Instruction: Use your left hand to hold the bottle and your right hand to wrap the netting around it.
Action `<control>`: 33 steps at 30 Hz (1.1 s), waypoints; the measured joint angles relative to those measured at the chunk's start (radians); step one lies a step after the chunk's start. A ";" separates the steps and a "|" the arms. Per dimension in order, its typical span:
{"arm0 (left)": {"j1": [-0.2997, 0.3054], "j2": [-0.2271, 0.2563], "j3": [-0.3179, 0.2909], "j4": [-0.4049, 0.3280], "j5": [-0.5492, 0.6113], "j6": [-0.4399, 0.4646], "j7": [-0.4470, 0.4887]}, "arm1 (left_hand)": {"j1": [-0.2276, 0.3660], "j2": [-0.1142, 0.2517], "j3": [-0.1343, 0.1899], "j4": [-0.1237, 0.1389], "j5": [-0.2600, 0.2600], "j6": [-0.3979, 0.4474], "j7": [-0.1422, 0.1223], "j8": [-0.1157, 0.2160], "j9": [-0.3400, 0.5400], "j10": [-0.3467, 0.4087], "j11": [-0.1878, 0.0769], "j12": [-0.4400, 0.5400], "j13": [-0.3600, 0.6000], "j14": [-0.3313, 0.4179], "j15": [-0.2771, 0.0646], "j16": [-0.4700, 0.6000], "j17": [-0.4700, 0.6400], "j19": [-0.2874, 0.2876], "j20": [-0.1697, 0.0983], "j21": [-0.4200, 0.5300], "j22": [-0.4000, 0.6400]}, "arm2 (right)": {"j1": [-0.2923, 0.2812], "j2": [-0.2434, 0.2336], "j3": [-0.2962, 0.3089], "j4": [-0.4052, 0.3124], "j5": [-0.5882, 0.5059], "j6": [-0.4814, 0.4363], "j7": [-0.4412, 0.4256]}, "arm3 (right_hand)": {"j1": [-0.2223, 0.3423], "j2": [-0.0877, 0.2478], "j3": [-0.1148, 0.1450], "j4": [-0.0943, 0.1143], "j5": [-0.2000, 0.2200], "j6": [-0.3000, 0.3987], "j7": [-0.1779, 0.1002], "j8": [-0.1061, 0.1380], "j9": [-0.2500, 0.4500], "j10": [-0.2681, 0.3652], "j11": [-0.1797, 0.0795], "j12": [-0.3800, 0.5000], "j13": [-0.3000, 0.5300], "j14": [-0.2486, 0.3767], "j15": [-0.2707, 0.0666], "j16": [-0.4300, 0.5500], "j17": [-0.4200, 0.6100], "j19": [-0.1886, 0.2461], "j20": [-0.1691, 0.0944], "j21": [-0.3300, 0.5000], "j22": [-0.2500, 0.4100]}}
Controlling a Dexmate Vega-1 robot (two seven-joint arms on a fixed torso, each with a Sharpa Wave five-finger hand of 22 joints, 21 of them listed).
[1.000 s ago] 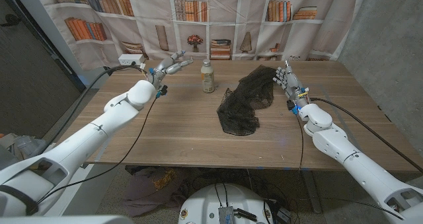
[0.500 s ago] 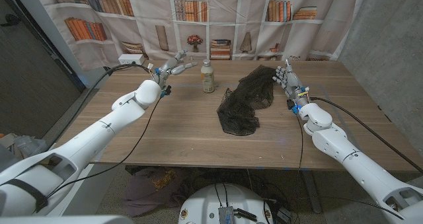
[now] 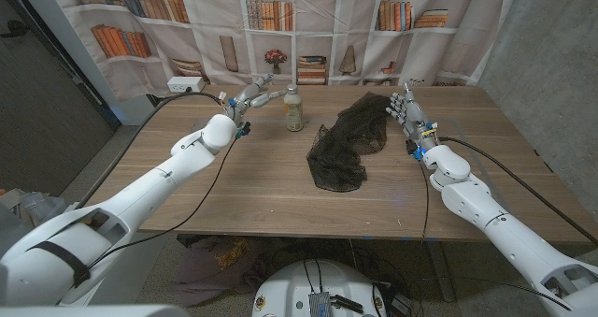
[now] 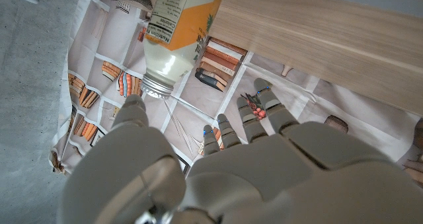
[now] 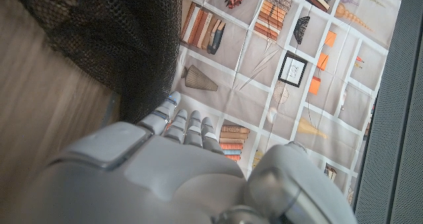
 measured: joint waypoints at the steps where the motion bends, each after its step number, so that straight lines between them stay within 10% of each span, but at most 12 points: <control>1: 0.000 0.000 0.000 0.000 0.001 -0.004 0.000 | 0.000 0.000 0.000 0.000 -0.001 0.004 0.000 0.003 0.000 0.001 0.001 0.004 0.000 0.000 0.000 0.000 0.000 -0.003 -0.003 0.000 0.000 | 0.001 0.001 0.000 0.002 0.000 0.000 0.000 | 0.000 0.000 0.000 0.000 0.000 0.000 0.000 0.000 0.000 0.000 0.000 0.000 0.000 0.000 0.000 0.000 0.000 0.000 0.000 -0.003 0.000; 17: -0.049 -0.052 0.042 0.103 0.008 -0.047 -0.010 | 0.021 -0.008 -0.010 -0.010 -0.001 0.090 0.004 0.041 0.000 0.043 0.008 0.012 -0.003 -0.041 0.002 -0.017 -0.012 -0.048 -0.088 -0.039 -0.018 | 0.009 0.008 0.000 0.021 0.007 0.016 0.016 | 0.000 0.000 0.000 0.000 0.000 0.004 -0.004 0.000 0.000 0.000 0.000 0.000 0.000 0.003 -0.003 0.000 0.000 -0.005 0.005 -0.003 0.000; 33: -0.082 -0.083 0.070 0.166 0.010 -0.080 -0.034 | 0.025 -0.004 -0.014 -0.014 -0.001 0.127 0.009 0.057 0.000 0.056 0.020 0.012 -0.007 -0.057 0.000 -0.025 -0.026 -0.067 -0.098 -0.055 -0.028 | 0.004 0.003 0.006 0.022 0.013 0.026 0.025 | 0.000 0.000 0.000 0.000 -0.008 0.004 -0.004 0.000 0.000 0.000 0.000 0.000 0.000 0.003 -0.003 0.000 0.000 -0.005 0.005 -0.003 0.000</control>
